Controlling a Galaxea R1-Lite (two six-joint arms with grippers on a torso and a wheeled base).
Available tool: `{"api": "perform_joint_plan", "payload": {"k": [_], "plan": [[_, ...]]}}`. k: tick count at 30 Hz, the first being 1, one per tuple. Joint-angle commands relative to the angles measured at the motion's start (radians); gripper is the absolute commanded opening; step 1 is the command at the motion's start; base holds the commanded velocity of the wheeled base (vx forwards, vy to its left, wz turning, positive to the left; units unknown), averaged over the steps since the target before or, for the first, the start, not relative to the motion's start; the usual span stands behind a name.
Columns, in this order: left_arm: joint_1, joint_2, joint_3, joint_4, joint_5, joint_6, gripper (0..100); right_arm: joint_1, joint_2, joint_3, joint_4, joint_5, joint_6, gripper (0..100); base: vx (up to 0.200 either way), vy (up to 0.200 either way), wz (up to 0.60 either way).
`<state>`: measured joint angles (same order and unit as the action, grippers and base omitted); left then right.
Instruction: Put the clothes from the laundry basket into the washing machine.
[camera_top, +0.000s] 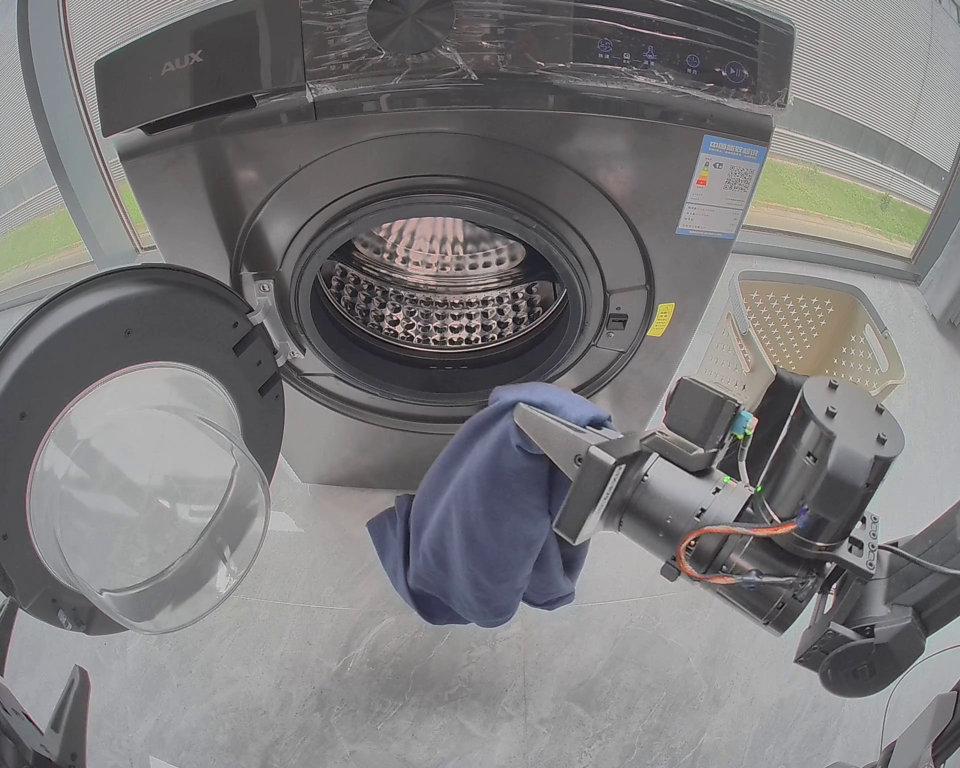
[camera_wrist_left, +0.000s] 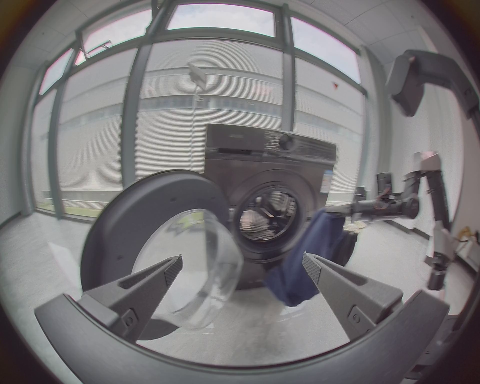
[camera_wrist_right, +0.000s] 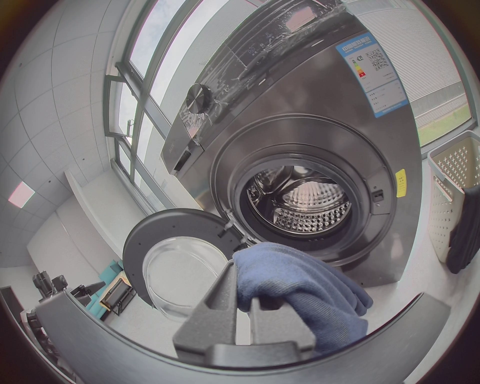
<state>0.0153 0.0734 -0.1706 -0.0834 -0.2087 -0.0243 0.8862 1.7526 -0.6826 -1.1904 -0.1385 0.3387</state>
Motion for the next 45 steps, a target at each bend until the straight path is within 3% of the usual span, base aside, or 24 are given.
{"api": "perform_joint_plan", "payload": {"k": [1, 2, 4, 6, 10, 15, 25, 34, 38, 39, 45], "plan": [[0.014, 0.200, -0.018, 0.005, -0.170, -0.017, 100, 0.031, 0.090, -0.115, -0.040, -0.010, 0.019, 0, 0.000, 0.000, 0.00], [0.003, 0.270, -0.013, 0.001, -0.219, -0.011, 100, 0.022, 0.091, -0.132, -0.054, -0.006, 0.019, 0, 0.000, 0.000, 0.00], [-0.005, 0.332, -0.013, -0.007, -0.251, -0.002, 100, 0.020, 0.091, -0.144, -0.063, -0.006, 0.019, 0, 0.000, 0.000, 0.00], [-0.028, 0.417, -0.013, -0.042, -0.310, 0.027, 100, 0.008, 0.087, -0.150, -0.069, -0.007, 0.019, 0, 0.000, 0.000, 0.00], [-0.103, 0.566, -0.007, -0.088, -0.357, 0.061, 100, 0.002, 0.062, -0.126, -0.069, -0.010, 0.020, 0, 0.000, 0.000, 0.00], [-0.229, 0.784, -0.017, -0.191, -0.351, 0.060, 100, 0.000, 0.028, -0.078, -0.071, -0.015, 0.020, 0, 0.000, 0.000, 0.00], [-0.314, 1.237, -0.116, -0.480, -0.328, 0.056, 100, -0.016, 0.001, -0.051, -0.080, -0.015, 0.016, 0, 0.000, 0.000, 0.00], [-0.357, 1.428, -0.221, -0.496, -0.313, 0.040, 100, -0.015, 0.005, -0.080, -0.074, -0.013, 0.011, 0, 0.000, 0.000, 0.00], [-0.359, 1.468, -0.248, -0.496, -0.316, 0.010, 100, -0.015, 0.005, -0.084, -0.077, -0.012, 0.013, 0, 0.000, 0.000, 0.00], [-0.359, 1.490, -0.260, -0.496, -0.316, -0.009, 100, -0.013, 0.007, -0.083, -0.078, -0.012, 0.011, 0, 0.000, 0.000, 0.00], [-0.356, 1.571, -0.282, -0.510, -0.316, -0.008, 100, -0.015, 0.007, -0.084, -0.077, -0.013, 0.011, 0, 0.000, 0.000, 0.00]]}}
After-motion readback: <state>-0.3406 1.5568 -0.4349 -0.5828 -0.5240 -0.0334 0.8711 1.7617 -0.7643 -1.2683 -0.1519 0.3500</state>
